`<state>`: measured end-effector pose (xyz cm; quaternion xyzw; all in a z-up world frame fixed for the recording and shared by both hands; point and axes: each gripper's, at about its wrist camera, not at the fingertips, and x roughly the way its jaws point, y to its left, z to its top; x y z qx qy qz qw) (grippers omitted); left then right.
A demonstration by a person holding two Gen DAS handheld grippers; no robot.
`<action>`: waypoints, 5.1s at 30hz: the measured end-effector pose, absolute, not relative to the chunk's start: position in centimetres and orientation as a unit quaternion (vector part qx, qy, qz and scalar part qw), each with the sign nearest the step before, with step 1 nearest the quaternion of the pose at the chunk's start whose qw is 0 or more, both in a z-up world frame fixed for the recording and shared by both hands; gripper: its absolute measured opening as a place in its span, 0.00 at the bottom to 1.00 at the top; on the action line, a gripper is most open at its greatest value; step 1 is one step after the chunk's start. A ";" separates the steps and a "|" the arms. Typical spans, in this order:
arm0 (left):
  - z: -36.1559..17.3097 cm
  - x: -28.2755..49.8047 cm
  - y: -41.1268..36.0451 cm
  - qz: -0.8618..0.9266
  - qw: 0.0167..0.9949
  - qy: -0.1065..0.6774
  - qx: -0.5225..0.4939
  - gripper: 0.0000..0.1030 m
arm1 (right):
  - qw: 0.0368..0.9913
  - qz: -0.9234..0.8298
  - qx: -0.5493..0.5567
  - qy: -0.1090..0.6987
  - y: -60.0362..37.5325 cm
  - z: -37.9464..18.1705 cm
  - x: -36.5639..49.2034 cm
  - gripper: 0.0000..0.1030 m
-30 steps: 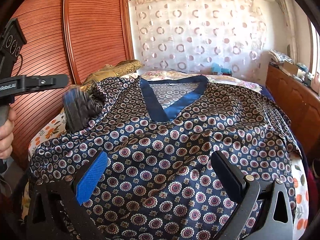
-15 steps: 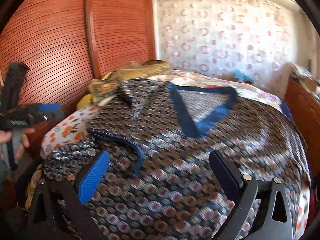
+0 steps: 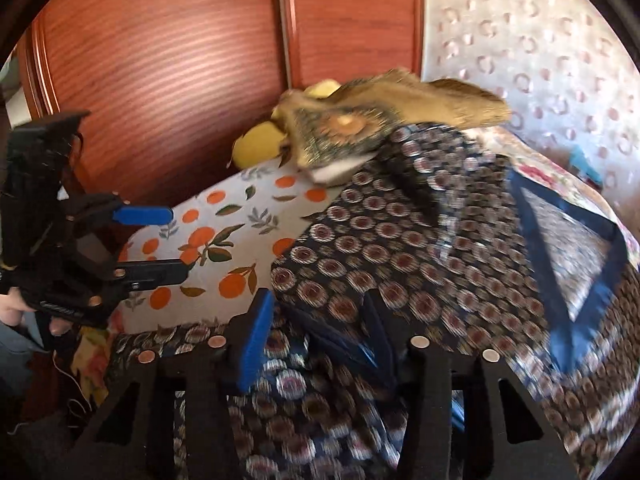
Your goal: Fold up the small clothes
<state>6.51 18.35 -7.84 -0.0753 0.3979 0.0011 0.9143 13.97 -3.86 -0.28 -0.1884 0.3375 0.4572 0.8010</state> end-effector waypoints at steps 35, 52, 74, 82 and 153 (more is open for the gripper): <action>-7.4 7.9 10.9 -0.078 0.910 0.406 -0.046 0.78 | 0.911 0.224 -0.080 0.335 -11.7 0.2 26.6 0.46; -7.6 9.9 9.0 -0.090 0.912 0.399 -0.017 0.16 | 0.870 0.291 -0.110 0.382 -13.1 -4.0 20.9 0.53; -3.9 5.6 15.1 -0.023 0.937 0.342 -0.069 0.67 | 0.869 0.310 -0.077 0.377 -14.5 -3.3 20.4 0.55; -5.0 6.0 15.5 -0.022 0.934 0.349 -0.078 0.75 | 0.864 0.301 -0.064 0.399 -13.3 -3.8 25.3 0.38; -8.6 17.3 -6.1 -0.178 0.887 0.419 0.079 0.82 | 0.931 0.028 0.034 0.362 -40.6 -6.5 24.7 0.03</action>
